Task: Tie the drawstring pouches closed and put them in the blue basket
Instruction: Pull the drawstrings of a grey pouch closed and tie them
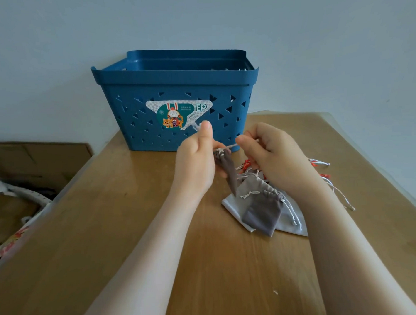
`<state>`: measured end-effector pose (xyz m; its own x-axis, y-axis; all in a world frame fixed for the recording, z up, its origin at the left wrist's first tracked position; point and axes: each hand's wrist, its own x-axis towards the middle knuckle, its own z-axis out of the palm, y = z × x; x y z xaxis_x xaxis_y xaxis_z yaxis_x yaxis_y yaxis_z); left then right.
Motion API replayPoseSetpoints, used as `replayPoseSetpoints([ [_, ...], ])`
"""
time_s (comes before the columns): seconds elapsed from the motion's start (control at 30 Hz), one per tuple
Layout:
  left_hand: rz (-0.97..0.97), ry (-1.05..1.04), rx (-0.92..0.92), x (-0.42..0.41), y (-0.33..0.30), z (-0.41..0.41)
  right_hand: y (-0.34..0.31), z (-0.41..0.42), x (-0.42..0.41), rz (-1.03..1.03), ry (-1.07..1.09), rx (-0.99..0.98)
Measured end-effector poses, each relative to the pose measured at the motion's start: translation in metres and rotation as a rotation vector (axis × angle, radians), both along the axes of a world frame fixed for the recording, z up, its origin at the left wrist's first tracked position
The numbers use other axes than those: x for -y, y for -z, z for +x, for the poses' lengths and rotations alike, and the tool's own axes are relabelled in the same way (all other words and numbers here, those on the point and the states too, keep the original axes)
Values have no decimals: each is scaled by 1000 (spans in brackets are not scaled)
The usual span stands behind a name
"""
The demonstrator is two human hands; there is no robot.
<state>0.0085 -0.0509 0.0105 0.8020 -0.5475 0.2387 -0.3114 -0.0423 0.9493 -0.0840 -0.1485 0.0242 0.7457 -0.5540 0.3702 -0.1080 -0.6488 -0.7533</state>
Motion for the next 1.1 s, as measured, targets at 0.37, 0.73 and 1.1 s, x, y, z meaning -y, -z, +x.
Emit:
replayPoseSetpoints([
  [0.37,391,313,506,-2,0,-2,-2,-2,-3,52,-61,85],
  [0.73,352,284,491,-5,-1,1,1,-2,-3,70,-181,89],
  [1.1,84,380,89,-3,3,10,5,3,3,-166,13,77],
])
